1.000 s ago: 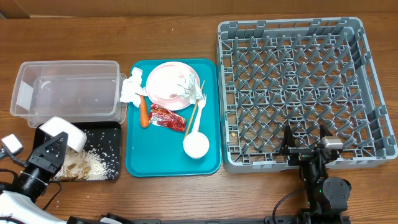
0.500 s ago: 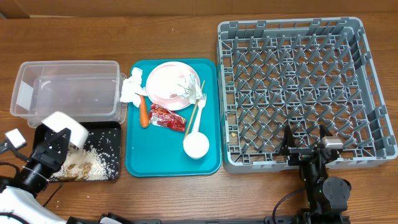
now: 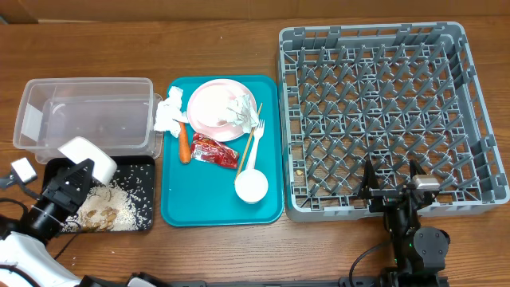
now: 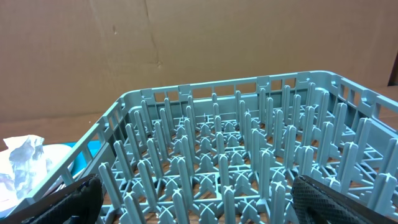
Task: Sort waste into correct bins and load items into the dishwasher
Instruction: 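Tilt the bowl with the left gripper to dump rice onto the black tray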
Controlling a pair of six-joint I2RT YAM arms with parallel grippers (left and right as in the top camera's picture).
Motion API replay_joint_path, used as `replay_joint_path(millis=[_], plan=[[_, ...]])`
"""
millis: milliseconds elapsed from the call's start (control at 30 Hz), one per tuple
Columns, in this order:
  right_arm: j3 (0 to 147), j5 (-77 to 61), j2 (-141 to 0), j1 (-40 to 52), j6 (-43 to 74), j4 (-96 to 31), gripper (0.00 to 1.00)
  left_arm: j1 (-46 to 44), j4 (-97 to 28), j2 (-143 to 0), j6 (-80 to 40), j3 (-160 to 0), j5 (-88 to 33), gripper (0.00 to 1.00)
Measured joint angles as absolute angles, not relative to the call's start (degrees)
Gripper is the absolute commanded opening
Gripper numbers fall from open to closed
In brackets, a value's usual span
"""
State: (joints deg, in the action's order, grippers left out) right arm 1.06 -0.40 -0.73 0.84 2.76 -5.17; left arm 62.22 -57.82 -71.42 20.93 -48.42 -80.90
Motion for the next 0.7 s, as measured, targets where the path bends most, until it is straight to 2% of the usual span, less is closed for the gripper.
replay_joint_path(millis=[167, 700], plan=[[1.06, -0.40, -0.73, 0.84, 2.76, -5.19, 1.00, 62.22, -54.98, -71.48, 19.77, -48.31, -80.90, 0.04], [1.06, -0.43, -0.73, 0.84, 2.76, -5.15, 1.00, 62.22, -59.09, -72.07, 21.26, -48.29, -80.38, 0.04]])
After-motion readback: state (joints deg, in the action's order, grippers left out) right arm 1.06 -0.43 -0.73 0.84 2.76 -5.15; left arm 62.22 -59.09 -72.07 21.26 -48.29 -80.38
